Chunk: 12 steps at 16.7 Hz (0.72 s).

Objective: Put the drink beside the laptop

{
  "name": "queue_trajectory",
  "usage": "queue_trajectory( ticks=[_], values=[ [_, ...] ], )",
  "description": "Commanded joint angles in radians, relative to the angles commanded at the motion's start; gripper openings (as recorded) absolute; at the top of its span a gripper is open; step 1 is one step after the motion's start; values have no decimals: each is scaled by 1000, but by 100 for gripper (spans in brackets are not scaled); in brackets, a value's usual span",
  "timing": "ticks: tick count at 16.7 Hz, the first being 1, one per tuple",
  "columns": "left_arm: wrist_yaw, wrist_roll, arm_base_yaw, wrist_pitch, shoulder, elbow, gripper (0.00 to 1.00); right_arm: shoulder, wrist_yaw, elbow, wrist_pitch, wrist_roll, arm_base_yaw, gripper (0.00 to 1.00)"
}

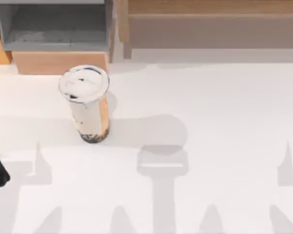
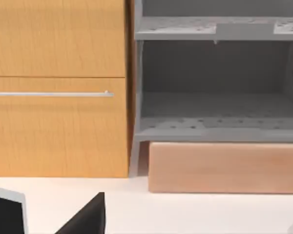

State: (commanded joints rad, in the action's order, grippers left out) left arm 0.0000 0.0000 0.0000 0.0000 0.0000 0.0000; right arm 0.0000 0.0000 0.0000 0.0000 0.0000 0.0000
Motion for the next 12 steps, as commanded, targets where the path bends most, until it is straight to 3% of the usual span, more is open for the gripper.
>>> queue_trajectory(
  ticks=[5, 12],
  values=[
    [-30, -8, -34, 46, 60, 10, 100, 0, 0, 0, 0, 0, 0, 100],
    [-237, -61, -263, 361, 509, 76, 100, 0, 0, 0, 0, 0, 0, 100]
  ],
)
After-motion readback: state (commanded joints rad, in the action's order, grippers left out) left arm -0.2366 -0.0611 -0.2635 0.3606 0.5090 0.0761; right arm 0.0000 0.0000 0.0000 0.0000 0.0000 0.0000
